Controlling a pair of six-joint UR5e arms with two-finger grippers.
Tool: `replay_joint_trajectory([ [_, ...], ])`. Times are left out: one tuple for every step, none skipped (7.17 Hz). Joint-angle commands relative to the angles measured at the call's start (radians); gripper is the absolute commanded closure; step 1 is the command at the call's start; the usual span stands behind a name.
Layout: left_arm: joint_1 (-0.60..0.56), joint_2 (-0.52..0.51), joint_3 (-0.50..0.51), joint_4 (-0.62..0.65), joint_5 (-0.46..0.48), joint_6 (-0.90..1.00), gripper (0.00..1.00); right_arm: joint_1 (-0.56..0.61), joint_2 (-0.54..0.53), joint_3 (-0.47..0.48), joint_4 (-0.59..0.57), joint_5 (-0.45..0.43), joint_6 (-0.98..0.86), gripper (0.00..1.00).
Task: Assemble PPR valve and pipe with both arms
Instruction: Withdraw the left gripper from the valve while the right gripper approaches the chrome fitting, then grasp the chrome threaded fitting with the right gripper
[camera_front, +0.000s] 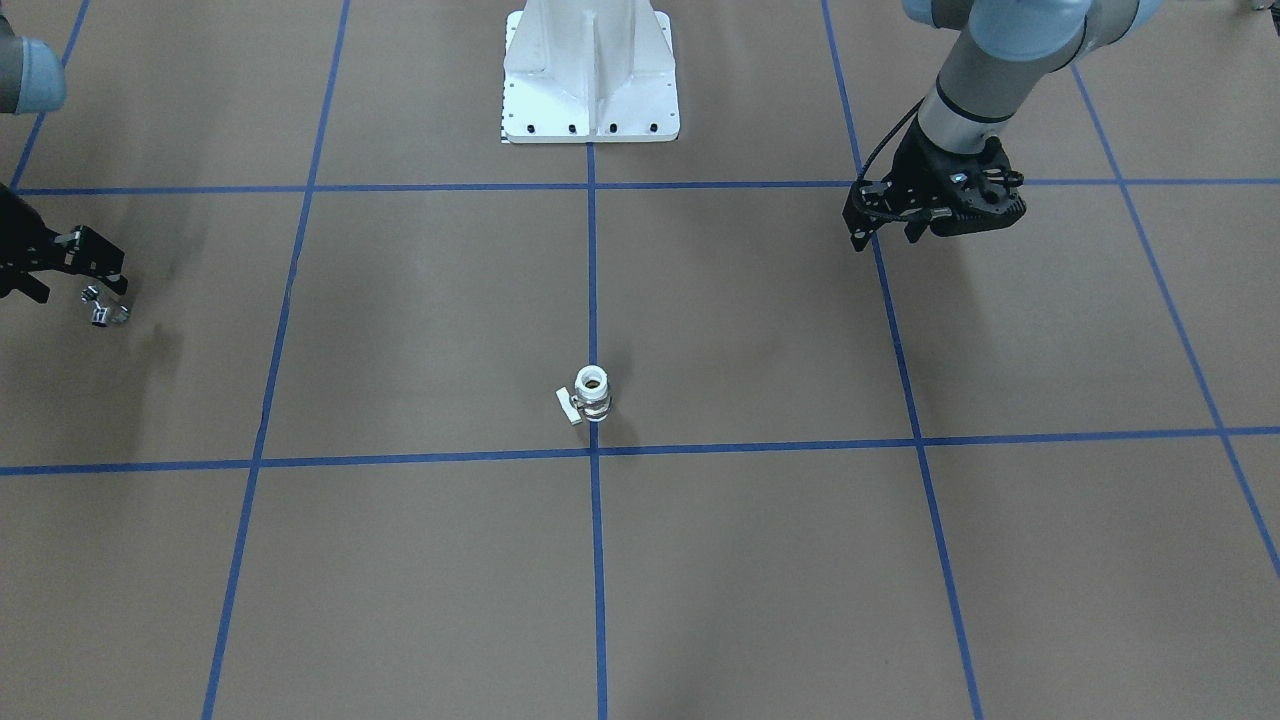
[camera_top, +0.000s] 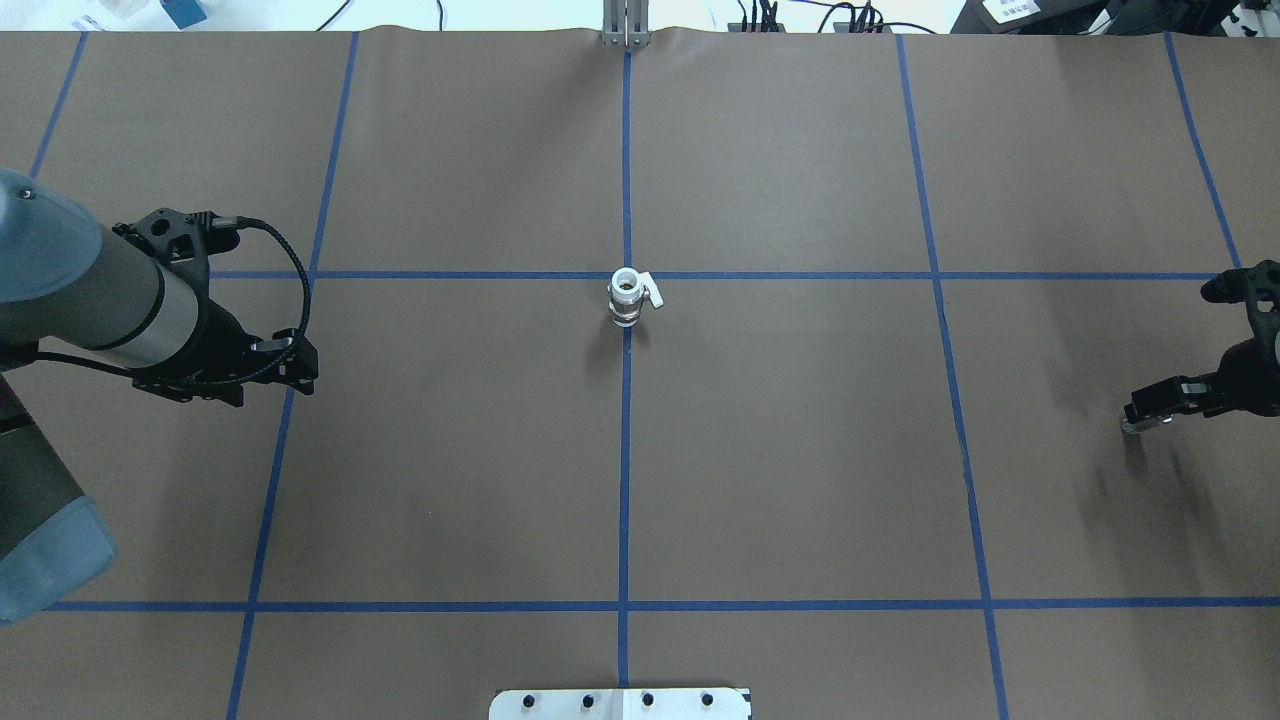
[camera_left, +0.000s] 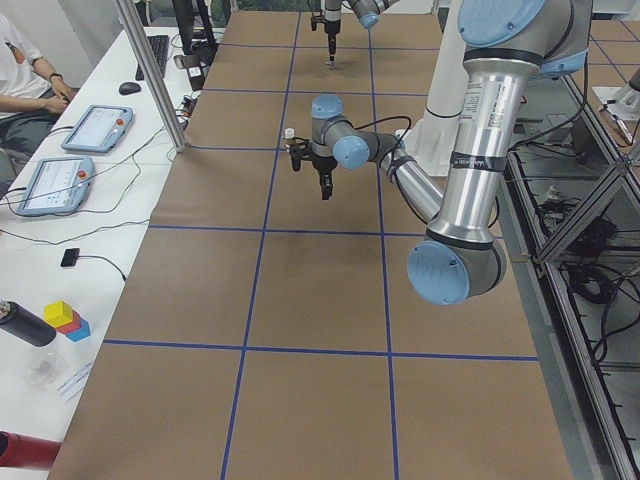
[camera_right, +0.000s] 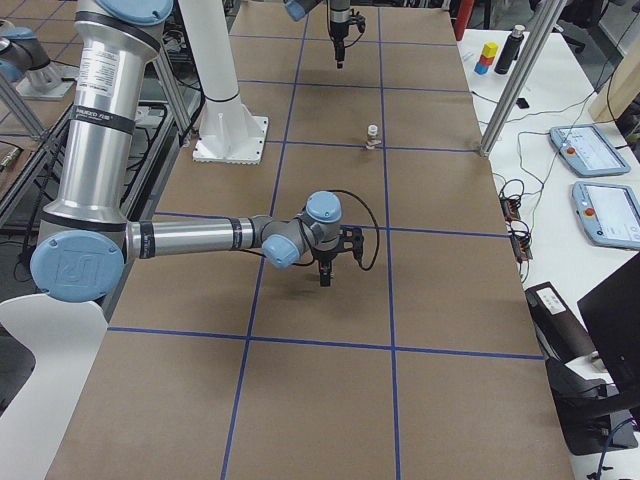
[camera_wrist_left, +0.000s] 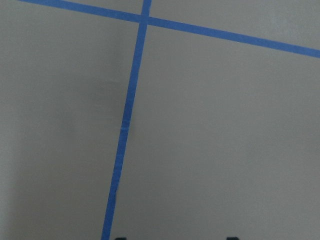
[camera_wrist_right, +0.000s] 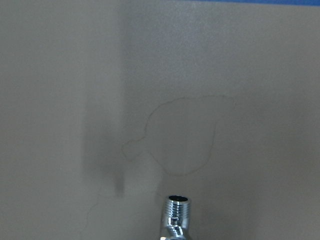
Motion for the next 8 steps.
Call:
replay_joint_trajectory([
  [-0.001, -0.003, 0.003, 0.000, 0.001, 0.000, 0.27, -0.012, 0.008, -0.011, 0.000, -0.005, 0.002, 0.14],
  [-0.001, -0.006, 0.005, 0.002, 0.001, -0.001, 0.27, -0.012, 0.010, -0.011, 0.000, -0.003, 0.004, 0.25],
  [-0.001, -0.007, 0.005, 0.002, 0.001, -0.001, 0.27, -0.012, 0.014, -0.013, 0.000, -0.003, 0.004, 0.35],
  [-0.001, -0.007, 0.006, 0.002, 0.001, -0.001, 0.27, -0.012, 0.015, -0.017, 0.000, -0.003, 0.002, 0.38],
  [0.001, -0.009, 0.008, 0.002, 0.001, -0.001, 0.27, -0.012, 0.015, -0.017, 0.000, -0.003, 0.002, 0.44],
  [0.000, -0.009, 0.008, 0.002, 0.001, -0.001, 0.27, -0.012, 0.013, -0.017, 0.000, -0.002, 0.002, 0.47],
  [0.001, -0.010, 0.008, 0.002, 0.001, -0.001, 0.27, -0.012, 0.013, -0.019, 0.000, -0.003, 0.002, 0.50],
  [0.001, -0.012, 0.008, 0.002, 0.001, -0.001, 0.27, -0.011, 0.013, -0.019, 0.000, -0.003, 0.002, 0.55],
])
